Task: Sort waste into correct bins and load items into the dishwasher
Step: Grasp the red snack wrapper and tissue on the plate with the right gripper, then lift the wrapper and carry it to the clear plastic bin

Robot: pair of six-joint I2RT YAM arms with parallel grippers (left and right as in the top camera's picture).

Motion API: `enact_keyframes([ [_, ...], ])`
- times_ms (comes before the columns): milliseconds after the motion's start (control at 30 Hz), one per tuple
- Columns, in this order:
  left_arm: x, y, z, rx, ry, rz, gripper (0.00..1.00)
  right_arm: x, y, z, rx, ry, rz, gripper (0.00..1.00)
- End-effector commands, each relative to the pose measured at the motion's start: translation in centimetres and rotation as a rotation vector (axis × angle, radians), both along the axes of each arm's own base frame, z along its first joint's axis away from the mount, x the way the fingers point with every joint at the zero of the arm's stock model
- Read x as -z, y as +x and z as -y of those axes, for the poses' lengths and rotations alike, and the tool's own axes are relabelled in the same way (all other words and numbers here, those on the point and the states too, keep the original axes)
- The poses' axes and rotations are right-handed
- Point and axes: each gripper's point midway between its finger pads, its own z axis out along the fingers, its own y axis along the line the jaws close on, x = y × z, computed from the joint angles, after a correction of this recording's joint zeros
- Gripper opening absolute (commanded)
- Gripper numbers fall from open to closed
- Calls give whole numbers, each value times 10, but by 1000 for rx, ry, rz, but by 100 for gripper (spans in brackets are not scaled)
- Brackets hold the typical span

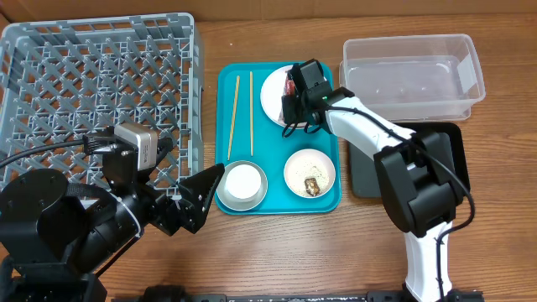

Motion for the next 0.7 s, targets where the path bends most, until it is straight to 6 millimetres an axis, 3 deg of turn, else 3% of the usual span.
enact_keyframes([
  [0,-1,1,-3,-7,22,19,100,17,-4,-3,6,-13,-28,40],
  [67,-1,1,-3,-7,22,19,100,27,-9,-5,14,-17,-55,30],
  [167,-1,1,-3,-7,22,19,100,28,-14,-9,4,-20,-68,6],
  [267,-1,1,-3,-7,22,19,100,9,-13,-10,2,-7,-42,4],
  [567,-1,1,-3,-7,23,20,100,-104,-2,-7,16,93,144,4],
  [667,-1,1,-3,-7,22,19,100,-114,-2,-7,15,103,162,4],
])
